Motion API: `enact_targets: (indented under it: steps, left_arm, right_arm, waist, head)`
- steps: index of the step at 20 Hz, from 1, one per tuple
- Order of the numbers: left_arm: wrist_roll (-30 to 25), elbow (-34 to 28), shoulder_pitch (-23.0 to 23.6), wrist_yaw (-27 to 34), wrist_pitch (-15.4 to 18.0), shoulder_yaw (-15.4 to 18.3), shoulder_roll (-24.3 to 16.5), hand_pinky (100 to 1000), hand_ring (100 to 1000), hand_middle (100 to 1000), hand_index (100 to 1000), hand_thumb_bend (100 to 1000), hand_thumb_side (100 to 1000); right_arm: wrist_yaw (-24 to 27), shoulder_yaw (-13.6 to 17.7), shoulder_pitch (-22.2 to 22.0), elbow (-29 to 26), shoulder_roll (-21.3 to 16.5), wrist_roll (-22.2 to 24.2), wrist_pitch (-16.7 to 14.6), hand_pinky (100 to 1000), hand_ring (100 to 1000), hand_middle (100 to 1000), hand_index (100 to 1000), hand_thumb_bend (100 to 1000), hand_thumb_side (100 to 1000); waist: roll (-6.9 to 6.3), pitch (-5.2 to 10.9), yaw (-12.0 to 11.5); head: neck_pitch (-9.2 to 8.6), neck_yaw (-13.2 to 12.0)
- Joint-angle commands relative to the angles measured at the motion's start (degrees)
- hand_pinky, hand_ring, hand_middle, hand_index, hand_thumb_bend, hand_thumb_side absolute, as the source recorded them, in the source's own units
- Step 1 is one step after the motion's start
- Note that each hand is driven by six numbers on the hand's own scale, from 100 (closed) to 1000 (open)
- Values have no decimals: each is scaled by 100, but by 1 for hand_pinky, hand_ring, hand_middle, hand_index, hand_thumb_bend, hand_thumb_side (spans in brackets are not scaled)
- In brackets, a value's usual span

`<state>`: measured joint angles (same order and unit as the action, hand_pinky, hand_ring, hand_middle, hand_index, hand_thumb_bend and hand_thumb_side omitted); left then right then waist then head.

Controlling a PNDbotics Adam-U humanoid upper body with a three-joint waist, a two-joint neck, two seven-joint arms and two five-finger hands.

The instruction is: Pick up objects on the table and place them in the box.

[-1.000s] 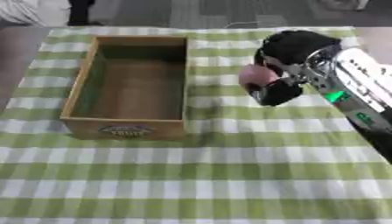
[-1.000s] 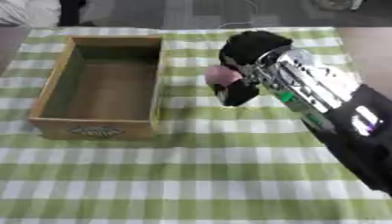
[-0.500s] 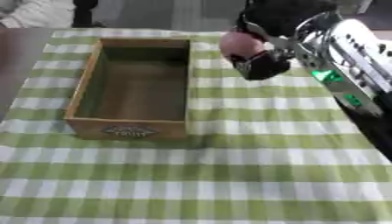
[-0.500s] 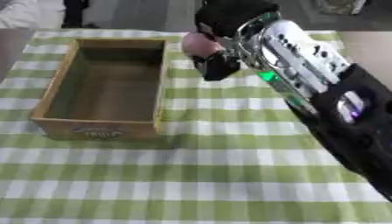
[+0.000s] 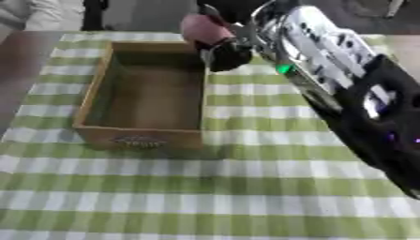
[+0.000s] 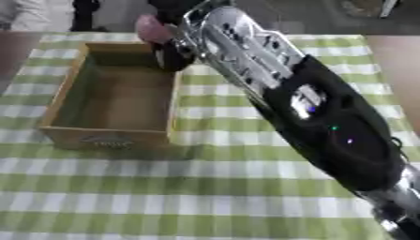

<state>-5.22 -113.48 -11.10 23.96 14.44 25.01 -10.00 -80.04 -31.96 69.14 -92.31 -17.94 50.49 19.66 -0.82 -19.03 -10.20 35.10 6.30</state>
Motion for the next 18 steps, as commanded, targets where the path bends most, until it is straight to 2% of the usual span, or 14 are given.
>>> enact_targets:
  steps: [1,9,13,18]
  left_arm:
    - [-18,-111,-36,37,-4,-20,-59,471,444,507,799,100,914]
    - [-46,-111,-41,71,-6,-41,-19,471,443,506,799,100,914]
    - [-55,-111,-39,77,-5,-43,-2,470,443,506,799,100,914]
    - [-66,-111,-38,81,-3,-44,15,470,442,505,798,100,914]
  right_arm:
    - [-213,-13,218,327,448,100,293,611,648,392,542,100,363]
    - [-665,41,230,1557,1448,-512,694,621,655,405,555,100,356]
    - [-823,151,186,2170,1794,-867,872,626,665,417,572,100,356]
    - [-1036,281,124,2676,2081,-1266,1091,629,673,423,578,100,354]
  waist:
    - [-37,134,-40]
    - [-77,108,-148]
    - [-93,94,-162]
    - [-105,74,-181]
  head:
    - [-58,47]
    - [-68,127]
    - [-71,157]
    - [-91,183]
